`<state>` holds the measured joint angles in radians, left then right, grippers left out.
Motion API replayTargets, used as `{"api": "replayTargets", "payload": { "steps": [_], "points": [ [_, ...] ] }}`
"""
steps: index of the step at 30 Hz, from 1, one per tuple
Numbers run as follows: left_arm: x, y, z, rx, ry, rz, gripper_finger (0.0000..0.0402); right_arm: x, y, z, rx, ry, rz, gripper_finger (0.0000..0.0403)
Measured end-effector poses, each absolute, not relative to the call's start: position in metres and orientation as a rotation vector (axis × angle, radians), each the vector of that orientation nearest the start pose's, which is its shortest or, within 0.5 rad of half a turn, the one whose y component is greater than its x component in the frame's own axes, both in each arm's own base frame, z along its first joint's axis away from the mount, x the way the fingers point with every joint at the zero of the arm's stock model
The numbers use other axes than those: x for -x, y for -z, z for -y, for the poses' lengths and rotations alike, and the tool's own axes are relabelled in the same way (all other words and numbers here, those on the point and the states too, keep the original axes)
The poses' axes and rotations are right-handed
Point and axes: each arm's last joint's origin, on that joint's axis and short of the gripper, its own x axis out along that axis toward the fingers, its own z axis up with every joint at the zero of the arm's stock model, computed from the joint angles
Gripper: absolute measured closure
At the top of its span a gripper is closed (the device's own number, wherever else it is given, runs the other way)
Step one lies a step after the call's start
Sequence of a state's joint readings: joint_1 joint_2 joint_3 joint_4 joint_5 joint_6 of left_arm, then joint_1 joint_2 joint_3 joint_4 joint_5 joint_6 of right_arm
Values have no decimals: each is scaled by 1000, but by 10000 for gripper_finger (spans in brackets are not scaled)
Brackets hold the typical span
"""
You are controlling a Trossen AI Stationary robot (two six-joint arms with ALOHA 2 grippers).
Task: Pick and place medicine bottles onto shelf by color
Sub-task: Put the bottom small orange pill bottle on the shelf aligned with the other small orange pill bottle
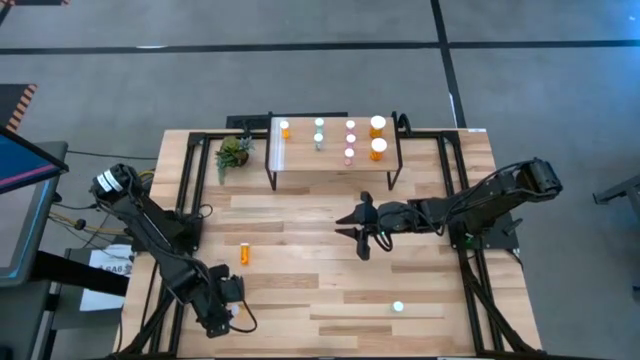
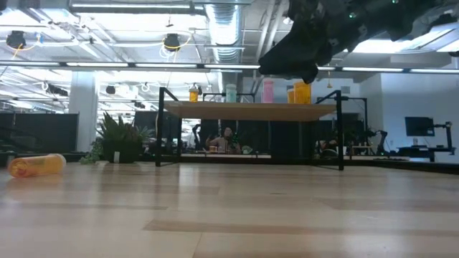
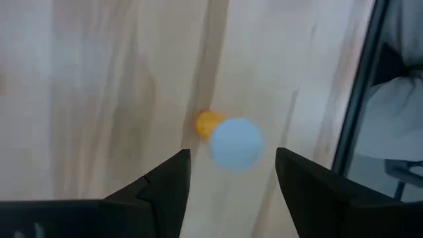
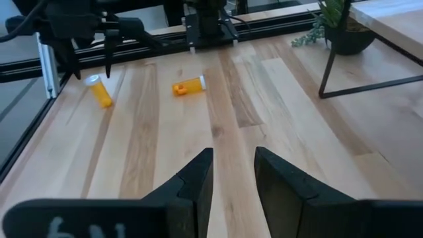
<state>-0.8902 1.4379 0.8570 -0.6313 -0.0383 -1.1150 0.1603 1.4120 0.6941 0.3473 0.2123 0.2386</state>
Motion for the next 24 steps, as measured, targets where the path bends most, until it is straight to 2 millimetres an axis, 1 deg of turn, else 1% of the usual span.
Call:
{"api": "replayTargets", "payload": {
  "steps": [16,24],
  "points": [
    [-164,-190,198,338,21,-1265,220,-289,-213,-42,-166,89,-357,270],
    [-166,-191,200,355,38,-1243,223,-289,-213,-42,-166,89,-357,270]
  ]
}}
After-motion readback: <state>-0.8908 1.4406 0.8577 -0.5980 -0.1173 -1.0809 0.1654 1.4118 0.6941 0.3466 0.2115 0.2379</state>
